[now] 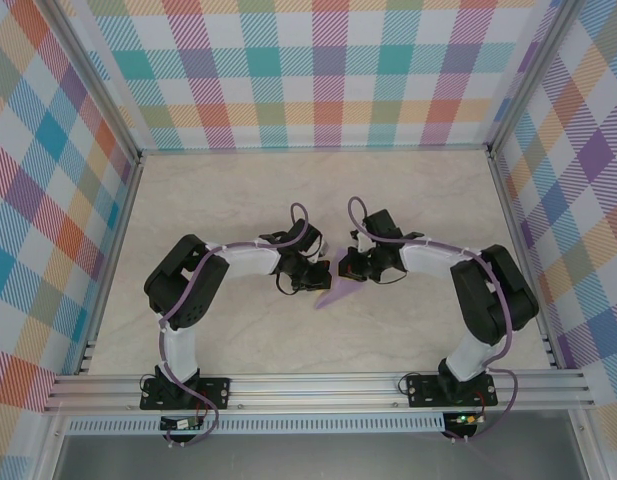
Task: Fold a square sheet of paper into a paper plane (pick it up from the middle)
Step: Fourth fold the wing at the center of the table.
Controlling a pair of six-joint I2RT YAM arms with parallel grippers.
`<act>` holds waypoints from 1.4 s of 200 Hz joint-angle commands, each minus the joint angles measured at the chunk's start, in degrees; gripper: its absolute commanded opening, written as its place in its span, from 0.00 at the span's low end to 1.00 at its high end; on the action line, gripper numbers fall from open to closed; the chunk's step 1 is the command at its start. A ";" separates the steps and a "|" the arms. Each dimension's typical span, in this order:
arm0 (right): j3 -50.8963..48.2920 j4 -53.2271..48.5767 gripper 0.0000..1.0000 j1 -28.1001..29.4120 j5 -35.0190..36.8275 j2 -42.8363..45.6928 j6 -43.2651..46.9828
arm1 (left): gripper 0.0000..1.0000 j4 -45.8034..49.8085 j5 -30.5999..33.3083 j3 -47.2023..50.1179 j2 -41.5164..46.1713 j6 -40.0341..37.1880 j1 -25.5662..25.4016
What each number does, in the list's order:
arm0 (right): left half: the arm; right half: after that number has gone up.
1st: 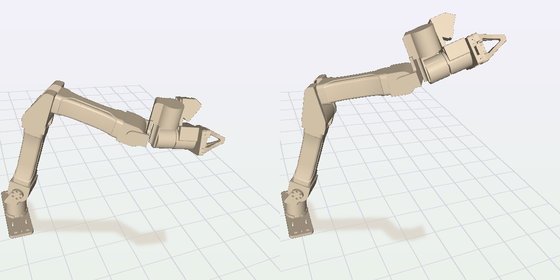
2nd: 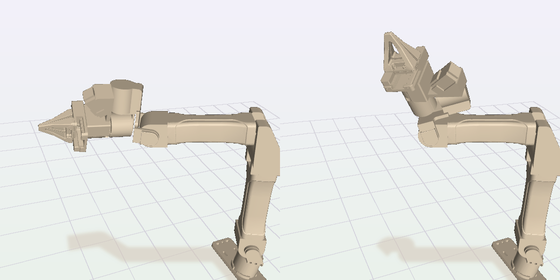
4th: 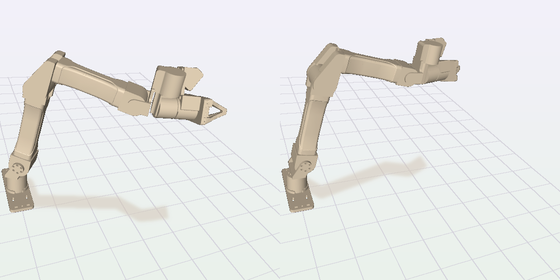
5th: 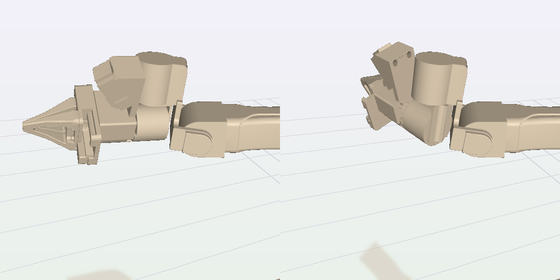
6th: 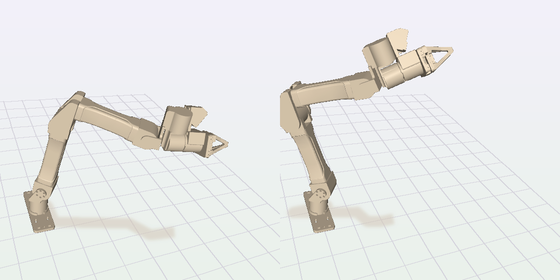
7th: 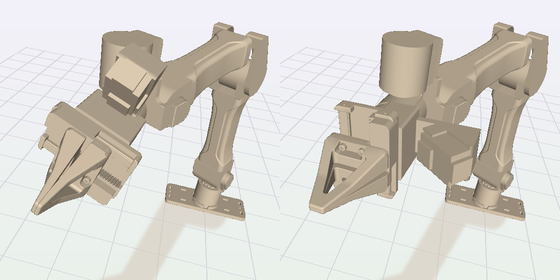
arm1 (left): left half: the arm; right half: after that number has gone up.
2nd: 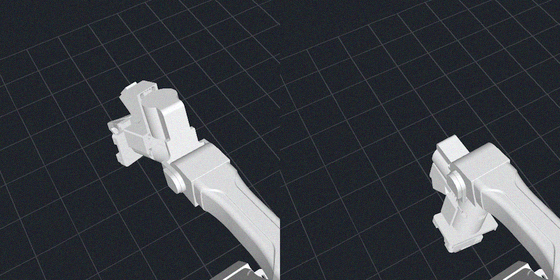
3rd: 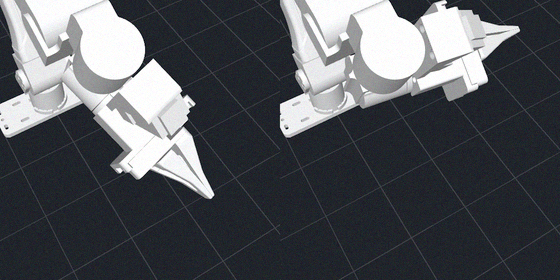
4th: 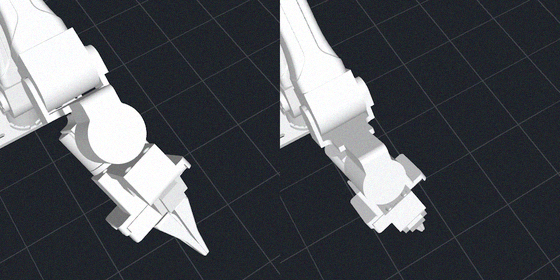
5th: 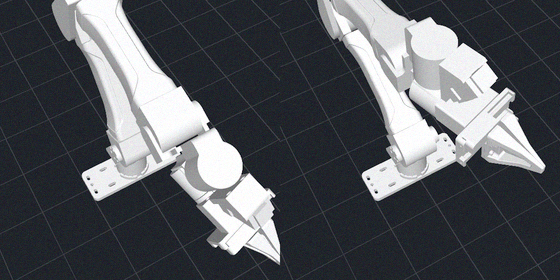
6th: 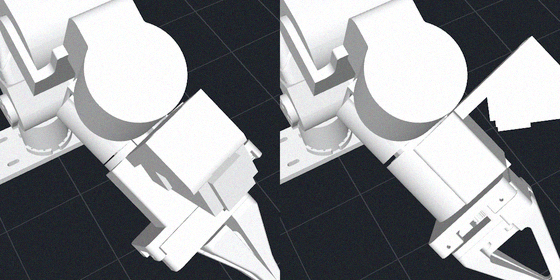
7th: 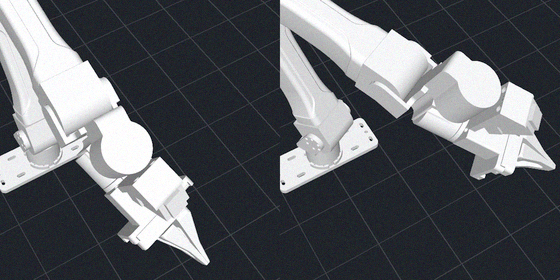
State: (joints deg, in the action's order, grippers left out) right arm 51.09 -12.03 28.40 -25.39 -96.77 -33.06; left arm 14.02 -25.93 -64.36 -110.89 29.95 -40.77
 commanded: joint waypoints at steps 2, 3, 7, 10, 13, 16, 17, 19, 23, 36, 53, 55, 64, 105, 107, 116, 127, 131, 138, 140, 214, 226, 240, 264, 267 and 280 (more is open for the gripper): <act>0.50 1.91 0.00 0.66 -1.73 -2.35 2.46 | 0.00 10.15 7.12 3.45 -5.74 -0.03 -1.06; 0.50 1.96 0.00 0.67 -1.75 -2.41 2.47 | 0.00 10.15 7.12 3.45 -5.74 -0.01 -1.06; 0.50 2.04 0.00 0.69 -1.77 -2.78 2.49 | 0.00 10.15 7.14 3.45 -5.66 0.08 -1.06; 0.55 2.02 0.00 0.69 -1.69 -2.91 2.55 | 0.00 10.07 7.15 3.45 -5.62 0.17 -1.06; 0.58 1.99 0.00 0.71 -1.62 -3.18 2.56 | 0.00 10.07 7.14 3.45 -5.65 0.18 -1.06; 0.63 2.11 0.00 0.69 -1.48 -3.32 2.56 | 0.00 10.06 7.15 3.45 -5.65 0.27 -1.06; 0.61 2.10 0.00 0.69 -1.45 -3.37 2.56 | 0.00 10.06 7.14 3.41 -5.65 0.27 -1.06; 0.59 2.15 0.00 0.69 -1.47 -3.50 2.65 | 0.00 10.06 7.13 3.39 -5.65 0.23 -1.06; 0.63 2.32 0.00 0.69 -1.57 -3.77 2.73 | 0.00 10.13 7.13 3.36 -5.65 0.25 -1.05; 0.67 2.37 0.00 0.71 -1.32 -4.50 2.82 | 0.00 10.40 7.28 3.28 -5.69 0.29 -1.11; 0.60 2.36 0.00 0.71 -0.74 -5.22 3.01 | 0.00 10.53 7.39 3.44 -5.72 0.35 -1.04; 0.59 2.36 0.00 0.69 -0.55 -5.32 3.00 | 0.00 10.55 7.39 3.45 -5.71 0.34 -1.06; 0.42 2.33 0.00 0.69 0.11 -5.44 3.17 | 0.00 10.70 7.57 3.59 -5.73 0.37 -1.06; 1.70 0.18 0.00 -0.47 3.77 -7.39 4.84 | 0.00 11.65 8.18 4.41 -5.91 0.52 -1.06; 1.77 0.04 0.00 -0.63 3.81 -7.51 4.93 | 0.00 11.71 8.24 4.41 -5.92 0.49 -1.06; 1.82 0.10 0.00 -1.33 4.15 -7.86 4.98 | 0.00 11.82 8.31 4.65 -5.91 0.38 -1.06; 1.73 0.21 0.00 -2.29 4.52 -8.18 5.20 | 0.00 11.82 8.44 4.99 -5.92 0.41 -1.11; 1.73 0.13 0.00 -2.61 4.63 -8.21 5.27 | 0.00 11.83 8.40 5.03 -5.91 0.43 -1.06; 1.78 0.00 0.00 -3.11 4.94 -8.16 5.41 | 0.00 11.77 8.38 5.20 -6.00 0.37 -1.08; 1.81 0.02 0.00 -3.27 5.03 -8.06 5.45 | 0.00 11.79 8.29 5.27 -6.00 0.37 -1.07; 2.33 2.54 0.00 -5.35 -0.57 -2.37 6.45 | 0.00 11.21 7.92 5.52 -5.87 0.31 -1.02; 1.28 4.46 0.00 -4.35 -2.80 -1.64 6.43 | 0.00 11.21 7.88 5.24 -5.86 0.34 -1.09; 1.07 5.19 0.00 -2.83 -3.91 -2.10 6.64 | 0.00 11.23 7.70 4.95 -6.00 0.31 -1.02; 2.06 5.13 0.00 -1.54 -4.09 -5.26 6.37 | 0.00 11.36 7.62 4.59 -6.34 0.17 -1.07; 2.16 5.09 0.00 -1.49 -3.98 -5.60 6.32 | 0.00 11.38 7.65 4.50 -6.33 0.19 -1.11; 2.42 5.19 0.00 -1.42 -4.10 -6.58 6.29 | 0.00 11.55 7.65 4.50 -6.35 0.19 -1.05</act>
State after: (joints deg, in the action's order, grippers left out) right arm 53.01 -7.97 26.59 -27.59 -100.66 -27.77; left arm 13.50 -25.89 -63.77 -110.85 30.37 -40.77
